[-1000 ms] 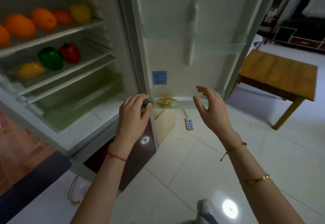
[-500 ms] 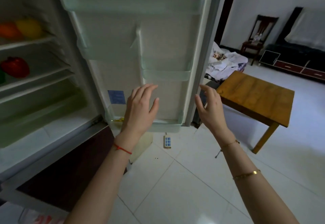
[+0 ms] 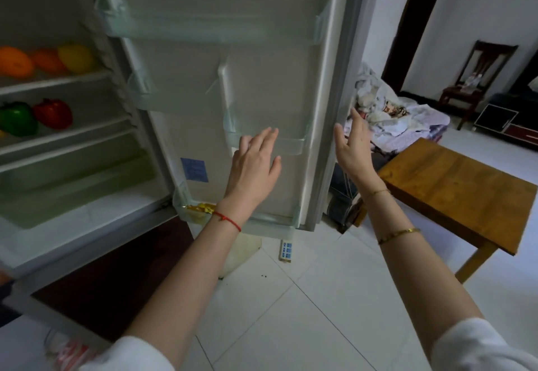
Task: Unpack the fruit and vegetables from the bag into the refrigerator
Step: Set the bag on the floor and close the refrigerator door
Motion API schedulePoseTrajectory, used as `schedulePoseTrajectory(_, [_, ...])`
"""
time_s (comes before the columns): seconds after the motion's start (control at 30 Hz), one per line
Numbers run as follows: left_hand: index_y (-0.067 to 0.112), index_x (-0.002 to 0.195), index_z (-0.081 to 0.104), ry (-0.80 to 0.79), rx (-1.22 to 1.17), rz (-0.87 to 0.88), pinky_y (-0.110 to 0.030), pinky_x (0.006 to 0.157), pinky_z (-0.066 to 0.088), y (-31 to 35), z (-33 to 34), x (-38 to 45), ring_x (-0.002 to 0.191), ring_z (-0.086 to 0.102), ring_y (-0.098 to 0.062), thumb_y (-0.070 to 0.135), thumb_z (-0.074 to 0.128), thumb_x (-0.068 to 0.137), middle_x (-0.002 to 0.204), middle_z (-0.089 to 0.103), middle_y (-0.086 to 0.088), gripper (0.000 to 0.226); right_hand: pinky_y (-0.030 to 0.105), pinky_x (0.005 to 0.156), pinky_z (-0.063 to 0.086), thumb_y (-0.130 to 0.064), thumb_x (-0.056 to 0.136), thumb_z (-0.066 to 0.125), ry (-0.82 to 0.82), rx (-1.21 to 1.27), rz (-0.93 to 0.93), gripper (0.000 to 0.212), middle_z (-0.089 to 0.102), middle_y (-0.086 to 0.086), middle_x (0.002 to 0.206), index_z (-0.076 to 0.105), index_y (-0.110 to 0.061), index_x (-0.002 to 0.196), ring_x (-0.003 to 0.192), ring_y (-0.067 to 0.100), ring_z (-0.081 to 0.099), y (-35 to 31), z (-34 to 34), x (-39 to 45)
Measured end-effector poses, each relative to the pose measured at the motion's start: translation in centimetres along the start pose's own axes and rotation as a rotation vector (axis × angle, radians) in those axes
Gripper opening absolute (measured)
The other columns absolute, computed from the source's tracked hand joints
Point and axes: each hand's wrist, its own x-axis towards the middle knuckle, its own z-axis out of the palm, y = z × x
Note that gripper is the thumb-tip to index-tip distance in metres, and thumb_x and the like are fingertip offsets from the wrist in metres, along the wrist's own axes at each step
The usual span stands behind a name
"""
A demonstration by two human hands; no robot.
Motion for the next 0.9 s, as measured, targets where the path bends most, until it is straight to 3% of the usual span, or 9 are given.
schedulePoseTrajectory(0.47, [0.012,0.141,0.044,-0.103,0.016,-0.091,-0.045,0.101,0.041,0.5,-1.1,-0.4,0.120,0.039,-0.030,0.020,0.049,0.093,0.140,0.048,-0.003,0.049,0.035,0.122,0.013,-0.039,0.104,0.036,-0.082,0.091,0.078,0.066,0.016,0.012,0.162,0.012,-0.004,0.155,0.150,0.024,0.015,-0.9,1.2,-0.1])
schedulePoseTrajectory(0.9, [0.022,0.155,0.011,-0.196,-0.045,-0.149,-0.044,0.107,0.037,-0.9,-6.3,-8.7,0.137,0.024,-0.027,0.022,0.049,0.095,0.163,0.010,0.009,0.071,0.046,0.121,0.017,-0.046,0.101,0.039,0.044,-0.058,-0.057,0.067,0.028,0.013,0.156,0.022,-0.007,0.152,0.145,0.029,0.020,-4.9,0.8,-10.7])
